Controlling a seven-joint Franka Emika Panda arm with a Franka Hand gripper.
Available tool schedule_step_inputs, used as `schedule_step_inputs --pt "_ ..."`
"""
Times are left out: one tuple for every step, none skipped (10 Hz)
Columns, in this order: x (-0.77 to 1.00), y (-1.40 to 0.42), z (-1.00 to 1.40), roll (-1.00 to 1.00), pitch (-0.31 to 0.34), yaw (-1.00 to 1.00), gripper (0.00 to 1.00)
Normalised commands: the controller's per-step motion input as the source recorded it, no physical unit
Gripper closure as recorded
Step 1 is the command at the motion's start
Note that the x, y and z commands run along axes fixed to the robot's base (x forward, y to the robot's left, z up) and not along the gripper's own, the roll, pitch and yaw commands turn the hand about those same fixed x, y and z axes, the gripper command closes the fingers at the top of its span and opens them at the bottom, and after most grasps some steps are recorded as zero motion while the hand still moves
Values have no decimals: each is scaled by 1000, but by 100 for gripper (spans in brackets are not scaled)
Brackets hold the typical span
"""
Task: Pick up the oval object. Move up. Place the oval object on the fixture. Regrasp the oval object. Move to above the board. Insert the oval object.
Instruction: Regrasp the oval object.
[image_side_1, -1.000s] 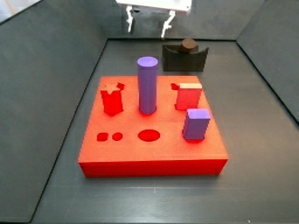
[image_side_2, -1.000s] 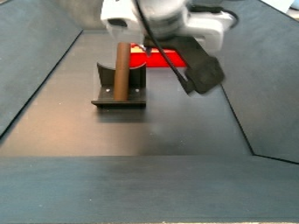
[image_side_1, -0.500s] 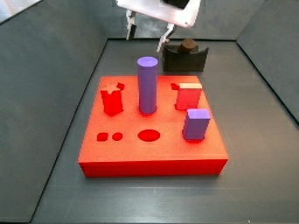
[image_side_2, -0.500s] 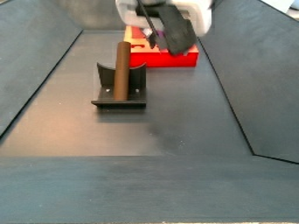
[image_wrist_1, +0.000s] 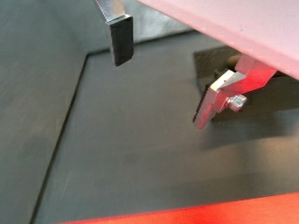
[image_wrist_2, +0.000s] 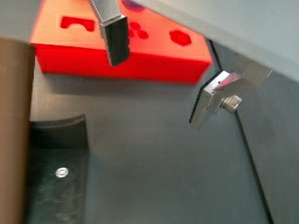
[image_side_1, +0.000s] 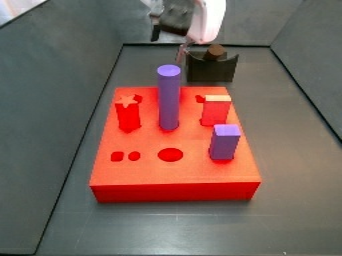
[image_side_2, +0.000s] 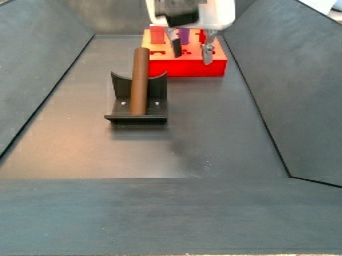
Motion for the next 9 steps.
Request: schedule_step_inputs --pt "-46 -13 3 1000 -274 -925 0" --pt "-46 -12 -6 1000 -260 -937 0" --pt "-44 -11 -7 1000 -249 -944 0" --pt "-47 -9 -5 1000 -213 -965 0" --pt "-51 -4 2 1000 -151 -991 0" --pt "-52 -13 9 996 -73 -1000 0" --pt "-47 -13 12 989 -4 -1000 0" --pt "-30 -13 -2 974 173 -1000 0" --pt "-17 -9 -17 950 342 -988 0"
